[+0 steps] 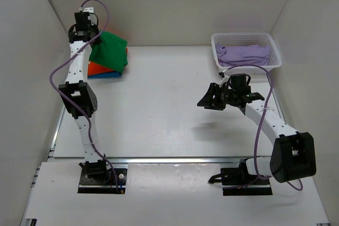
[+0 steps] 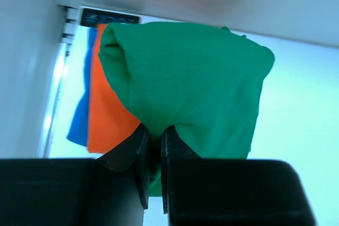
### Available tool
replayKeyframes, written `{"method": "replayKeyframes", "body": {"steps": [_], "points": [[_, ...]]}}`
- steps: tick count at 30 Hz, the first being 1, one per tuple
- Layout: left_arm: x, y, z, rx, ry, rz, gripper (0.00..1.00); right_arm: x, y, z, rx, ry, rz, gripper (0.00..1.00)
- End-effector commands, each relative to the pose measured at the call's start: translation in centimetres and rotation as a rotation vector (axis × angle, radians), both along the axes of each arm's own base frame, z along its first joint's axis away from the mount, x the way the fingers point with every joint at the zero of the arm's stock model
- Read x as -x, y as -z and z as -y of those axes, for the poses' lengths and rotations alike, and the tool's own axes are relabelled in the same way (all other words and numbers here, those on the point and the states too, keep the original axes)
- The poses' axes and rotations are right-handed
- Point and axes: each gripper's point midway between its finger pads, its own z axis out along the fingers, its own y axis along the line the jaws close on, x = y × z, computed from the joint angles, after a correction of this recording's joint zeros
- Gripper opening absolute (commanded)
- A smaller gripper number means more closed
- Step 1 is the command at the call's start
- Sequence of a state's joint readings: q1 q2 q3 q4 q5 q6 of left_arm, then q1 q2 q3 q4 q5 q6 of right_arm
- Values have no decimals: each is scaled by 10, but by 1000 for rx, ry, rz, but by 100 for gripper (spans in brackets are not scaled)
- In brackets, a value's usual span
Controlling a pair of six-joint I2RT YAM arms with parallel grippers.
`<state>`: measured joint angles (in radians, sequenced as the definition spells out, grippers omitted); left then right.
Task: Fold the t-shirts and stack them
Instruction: Put the neatly folded tshirt into the corner of the board with the left arm
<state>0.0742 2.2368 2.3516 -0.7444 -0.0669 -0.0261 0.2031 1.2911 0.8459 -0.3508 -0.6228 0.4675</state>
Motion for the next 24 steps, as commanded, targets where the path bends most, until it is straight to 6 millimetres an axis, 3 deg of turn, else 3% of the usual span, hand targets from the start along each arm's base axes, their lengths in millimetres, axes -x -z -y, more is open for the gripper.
{"method": "replayKeyframes", "body": {"steps": [1, 5, 6, 7, 8, 11, 13, 14, 15, 16, 17, 20, 21, 23, 24], "points": [[-11, -26, -26, 13, -62, 106, 0, -10, -16, -6, -15, -6, 43, 49], [-24, 6, -45, 24, -85, 91, 0, -9, -12, -10, -10, -16, 22, 49], [-28, 20, -48, 30, -88, 75, 15, -9, -11, -11, -10, -17, 17, 49], [-28, 20, -53, 14, -113, 75, 50, -9, -9, -11, -5, -15, 14, 49], [-33, 33, -57, 9, -126, 64, 70, -7, -9, -12, -5, -22, 15, 49], [-32, 45, -81, -23, -265, 35, 53, -5, -5, -11, -1, -16, -2, 48], [-29, 38, -100, 46, -328, 56, 53, -4, -3, -10, 5, -13, -5, 49], [-27, 33, -101, 95, -347, 67, 57, -5, -5, -9, 5, -8, 7, 50], [-22, 22, -106, 139, -352, 82, 82, -1, 0, -6, 16, -6, -4, 49], [-22, 20, -95, 164, -316, 80, 98, -3, 0, -4, 27, 1, 7, 49], [-15, 14, -88, 177, -291, 73, 99, -5, 2, 3, 60, 9, 27, 50], [9, -5, -24, 190, -137, 47, 99, -6, 20, 25, 149, 33, 29, 56], [26, -7, -7, 194, -115, 30, 99, -4, 27, 32, 189, 36, 13, 60], [67, 2, 49, 188, -24, -24, 99, -5, 30, 41, 261, 41, 24, 68], [75, 0, 77, 202, 37, -21, 99, -9, 28, 50, 306, 59, 41, 73]]}}
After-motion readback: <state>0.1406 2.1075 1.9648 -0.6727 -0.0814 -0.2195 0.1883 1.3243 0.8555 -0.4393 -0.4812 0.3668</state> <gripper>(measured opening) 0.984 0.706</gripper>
